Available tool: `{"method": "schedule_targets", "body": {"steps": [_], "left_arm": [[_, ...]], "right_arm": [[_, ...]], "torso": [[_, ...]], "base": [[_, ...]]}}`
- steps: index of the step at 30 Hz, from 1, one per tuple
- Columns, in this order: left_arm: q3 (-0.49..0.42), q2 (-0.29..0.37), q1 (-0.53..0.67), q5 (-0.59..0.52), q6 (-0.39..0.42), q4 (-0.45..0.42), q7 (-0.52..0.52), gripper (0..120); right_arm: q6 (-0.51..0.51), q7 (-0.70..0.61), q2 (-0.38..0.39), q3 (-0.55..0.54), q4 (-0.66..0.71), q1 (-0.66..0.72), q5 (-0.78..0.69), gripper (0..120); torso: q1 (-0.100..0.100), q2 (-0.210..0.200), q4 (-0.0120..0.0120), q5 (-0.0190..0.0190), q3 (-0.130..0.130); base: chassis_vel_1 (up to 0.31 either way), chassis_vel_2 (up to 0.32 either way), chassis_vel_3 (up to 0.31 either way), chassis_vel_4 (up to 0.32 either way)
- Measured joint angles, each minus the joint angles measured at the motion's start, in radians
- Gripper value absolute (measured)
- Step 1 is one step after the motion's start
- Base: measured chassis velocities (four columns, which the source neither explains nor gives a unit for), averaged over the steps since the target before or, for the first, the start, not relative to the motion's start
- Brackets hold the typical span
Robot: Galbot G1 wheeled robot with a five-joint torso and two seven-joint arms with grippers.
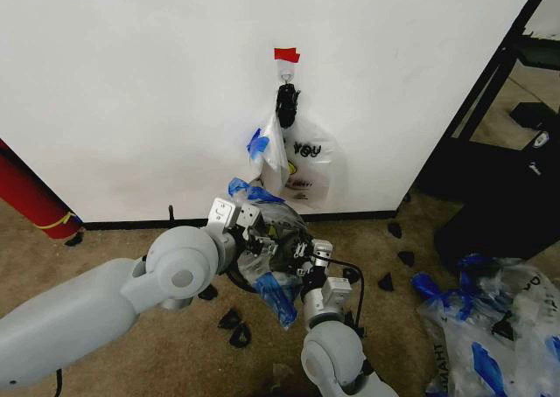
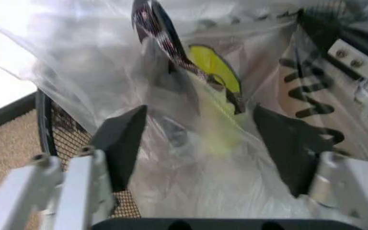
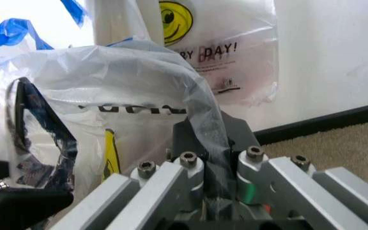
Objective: Pick up the garbage bag from the wall and place it over the trash bin.
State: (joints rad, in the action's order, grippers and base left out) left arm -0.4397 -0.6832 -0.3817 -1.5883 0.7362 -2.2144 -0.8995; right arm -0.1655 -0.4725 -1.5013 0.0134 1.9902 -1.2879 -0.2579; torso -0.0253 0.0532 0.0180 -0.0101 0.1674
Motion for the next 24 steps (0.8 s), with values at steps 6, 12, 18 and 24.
{"method": "schedule_targets", "body": {"steps": [6, 12, 18, 24], "left_arm": [[0.009, 0.006, -0.006, 0.006, 0.0, -0.003, -0.003, 41], [0.023, 0.024, -0.027, 0.05, -0.001, -0.01, -0.003, 15], [0.049, 0.041, -0.052, 0.06, -0.001, -0.02, 0.001, 0], [0.13, 0.062, -0.079, 0.039, -0.001, -0.03, 0.007, 0]], "right_arm": [[0.0, 0.0, 0.0, -0.001, 0.002, -0.002, 0.0, 0], [-0.003, -0.001, -0.002, -0.002, 0.003, 0.0, -0.001, 0], [-0.004, -0.005, -0.005, -0.005, 0.002, 0.004, -0.01, 0], [0.003, -0.004, -0.005, -0.002, 0.0, 0.009, -0.044, 0]], "torso": [[0.0, 0.0, 0.0, 0.0, 0.0], [0.0, 0.0, 0.0, 0.0, 0.0], [0.0, 0.0, 0.0, 0.0, 0.0], [0.0, 0.0, 0.0001, 0.0, 0.0]], "base": [[0.0, 0.0, 0.0, 0.0], [0.0, 0.0, 0.0, 0.0], [0.0, 0.0, 0.0, 0.0], [0.0, 0.0, 0.0, 0.0]]}}
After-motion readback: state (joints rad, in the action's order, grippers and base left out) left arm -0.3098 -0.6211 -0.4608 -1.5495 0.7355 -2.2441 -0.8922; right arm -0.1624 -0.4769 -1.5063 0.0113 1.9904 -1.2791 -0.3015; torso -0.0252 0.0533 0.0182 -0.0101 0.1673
